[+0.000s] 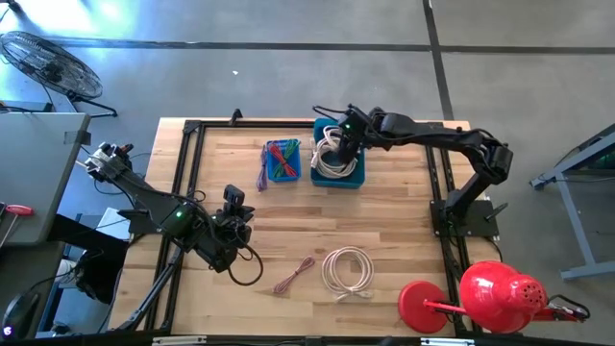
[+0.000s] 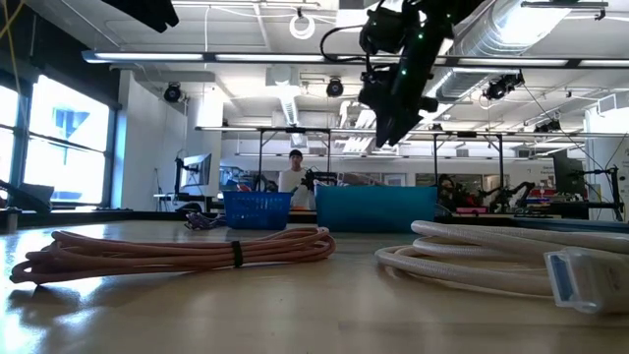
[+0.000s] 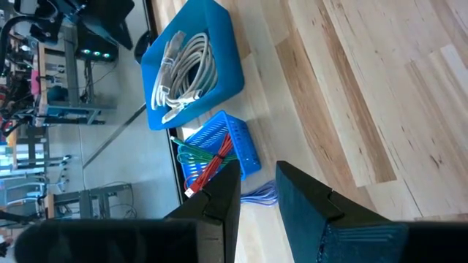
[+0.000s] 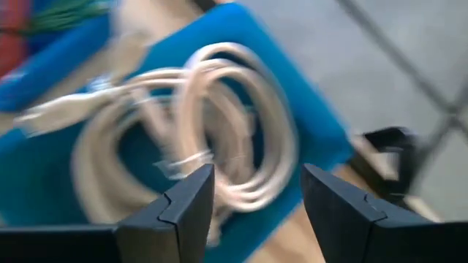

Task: Pick & Place USB Port
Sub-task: Put the pink charger cable into the blue bin

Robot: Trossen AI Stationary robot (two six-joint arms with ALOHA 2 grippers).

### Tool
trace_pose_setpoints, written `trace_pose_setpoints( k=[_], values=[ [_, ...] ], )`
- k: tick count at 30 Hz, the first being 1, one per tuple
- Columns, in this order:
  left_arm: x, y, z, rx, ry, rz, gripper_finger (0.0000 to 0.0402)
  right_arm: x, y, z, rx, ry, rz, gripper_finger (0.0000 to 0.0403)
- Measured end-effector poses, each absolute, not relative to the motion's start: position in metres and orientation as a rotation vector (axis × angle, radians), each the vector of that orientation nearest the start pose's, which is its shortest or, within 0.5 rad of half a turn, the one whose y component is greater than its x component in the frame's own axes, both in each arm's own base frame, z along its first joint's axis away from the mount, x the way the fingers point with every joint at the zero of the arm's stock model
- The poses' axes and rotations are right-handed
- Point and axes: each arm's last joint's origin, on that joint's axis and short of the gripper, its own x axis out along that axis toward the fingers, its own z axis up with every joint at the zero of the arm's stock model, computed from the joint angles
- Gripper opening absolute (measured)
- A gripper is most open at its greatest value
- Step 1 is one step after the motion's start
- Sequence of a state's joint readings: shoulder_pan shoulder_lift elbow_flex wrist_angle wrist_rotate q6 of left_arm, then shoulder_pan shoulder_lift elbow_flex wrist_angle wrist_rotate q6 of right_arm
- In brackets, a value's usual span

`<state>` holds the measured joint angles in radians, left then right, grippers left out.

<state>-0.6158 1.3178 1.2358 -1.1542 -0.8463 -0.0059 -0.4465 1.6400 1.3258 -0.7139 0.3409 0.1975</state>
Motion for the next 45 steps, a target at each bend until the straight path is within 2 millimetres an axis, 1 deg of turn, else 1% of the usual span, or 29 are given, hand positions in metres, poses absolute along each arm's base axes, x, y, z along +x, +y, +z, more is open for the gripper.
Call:
trace_pose_setpoints(
  k=[4, 7, 9, 13, 18, 20, 24, 27, 29, 32, 34, 41, 45],
  values=[
    [0.201, -0.116, 0.317, 0.817, 0.925, 0.195, 0.0083, 0.308, -0.143, 0.266, 0.309, 0.98, -0.629, 0.019],
    [0.201, -0.117, 0.316, 0.809, 0.932, 0.18, 0.0083, 0.315, -0.125, 0.265, 0.353, 1.0, -0.44, 0.0189],
    [0.201, -0.117, 0.316, 0.807, 0.933, 0.177, 0.0083, 0.319, -0.11, 0.264, 0.372, 1.016, -0.316, 0.019],
    [0.201, -0.117, 0.316, 0.805, 0.934, 0.178, 0.0083, 0.33, -0.071, 0.265, 0.331, 1.032, -0.086, 0.0189],
    [0.201, -0.117, 0.316, 0.804, 0.935, 0.175, 0.0083, 0.34, -0.011, 0.267, 0.181, 1.01, 0.142, 0.019],
    [0.201, -0.117, 0.316, 0.803, 0.935, 0.176, 0.0083, 0.344, 0.013, 0.269, 0.125, 0.965, 0.185, 0.0189],
    [0.202, -0.117, 0.316, 0.807, 0.93, 0.184, 0.0083, 0.352, 0.055, 0.277, 0.015, 0.827, 0.156, 0.0185],
    [0.202, -0.117, 0.316, 0.805, 0.925, 0.188, 0.0083, 0.355, 0.081, 0.278, -0.081, 0.751, 0.201, 0.0182],
    [0.202, -0.117, 0.316, 0.804, 0.921, 0.189, 0.0083, 0.358, 0.094, 0.274, -0.108, 0.734, 0.232, 0.018],
    [0.202, -0.117, 0.316, 0.803, 0.919, 0.19, 0.0083, 0.363, 0.107, 0.262, -0.147, 0.74, 0.27, 0.0179],
    [0.203, -0.117, 0.316, 0.8, 0.916, 0.191, 0.0083, 0.367, 0.112, 0.249, -0.186, 0.77, 0.29, 0.0178],
    [0.203, -0.117, 0.317, 0.802, 0.902, 0.203, 0.0083, 0.384, 0.115, 0.205, -0.296, 0.849, 0.319, 0.0178],
    [0.203, -0.117, 0.317, 0.805, 0.902, 0.204, 0.0083, 0.388, 0.115, 0.187, -0.36, 0.887, 0.326, 0.0178]
  ],
)
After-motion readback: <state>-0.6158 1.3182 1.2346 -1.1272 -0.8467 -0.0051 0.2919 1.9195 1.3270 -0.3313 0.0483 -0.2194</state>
